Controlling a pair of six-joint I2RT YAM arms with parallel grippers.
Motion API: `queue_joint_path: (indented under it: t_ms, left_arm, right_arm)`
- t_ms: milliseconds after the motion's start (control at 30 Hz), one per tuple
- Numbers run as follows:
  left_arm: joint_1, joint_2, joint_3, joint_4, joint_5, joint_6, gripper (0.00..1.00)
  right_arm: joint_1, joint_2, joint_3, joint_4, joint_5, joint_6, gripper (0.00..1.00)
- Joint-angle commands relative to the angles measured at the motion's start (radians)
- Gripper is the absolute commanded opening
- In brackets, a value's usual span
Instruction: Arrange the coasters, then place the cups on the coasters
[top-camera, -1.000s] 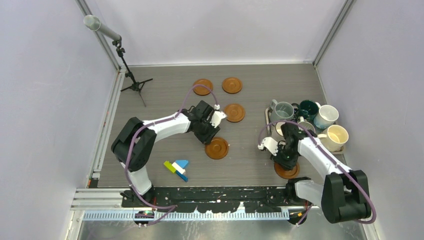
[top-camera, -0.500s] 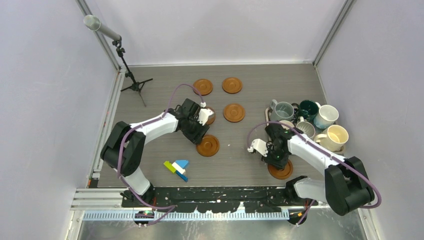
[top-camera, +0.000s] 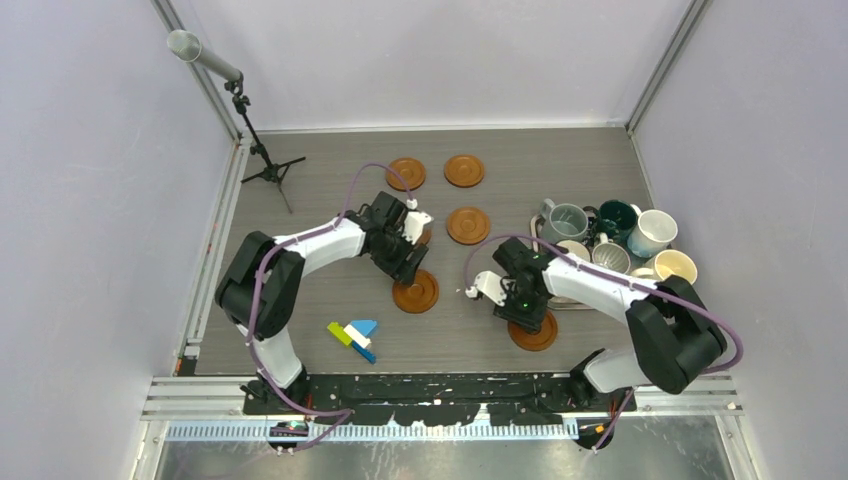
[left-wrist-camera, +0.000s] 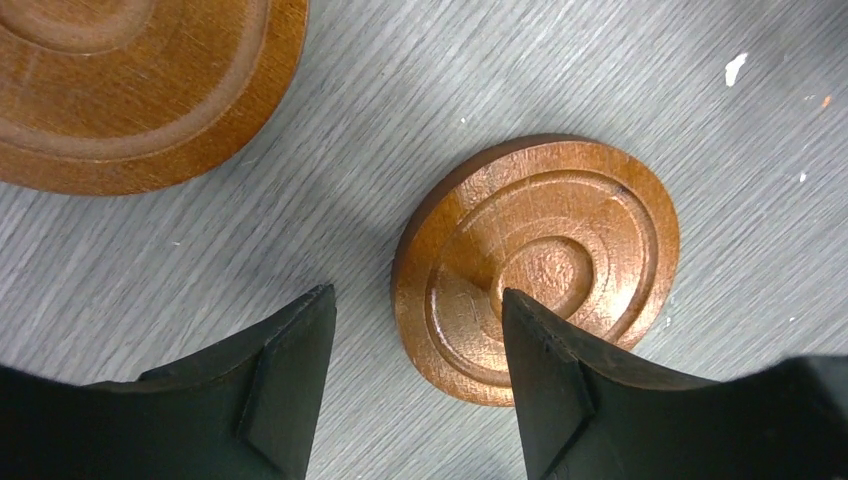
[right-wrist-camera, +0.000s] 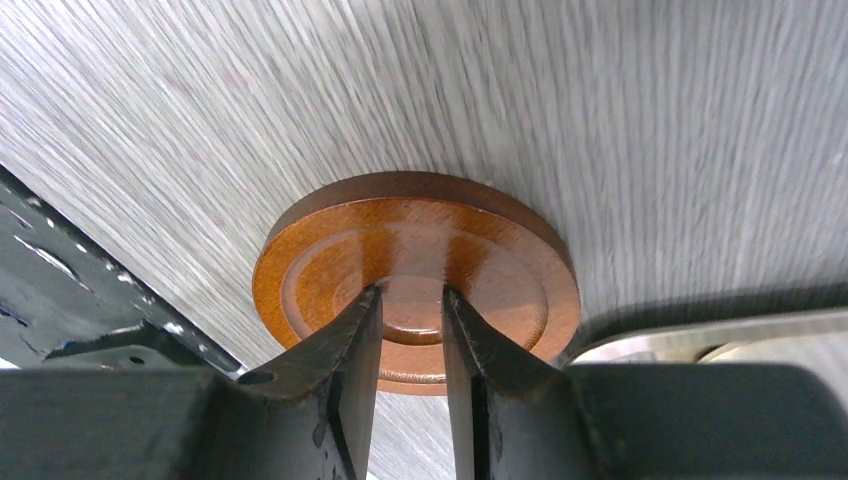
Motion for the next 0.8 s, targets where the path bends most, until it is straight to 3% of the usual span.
queue_joint_path:
  t_ms: [0,533,767]
  left_arm:
    - [-0.02,0.022,0.03,0.01,-0.016,0.009,0.64]
    - [-0.025,0.054,0.021,-0.166,-0.189,0.141,0.54]
    - [-0.023,0.0,-0.041,-0.203,-0.175,0.19,0.53]
  right_arm:
    - [0.079,0.07,0.032,0.191,-0.046,0.061,0.35]
    - [0.149,0.187,0.209,0.209,-0.075,0.065,0.36]
    - [0.179,0.225,0.246,0.264,-0.099,0.111,0.36]
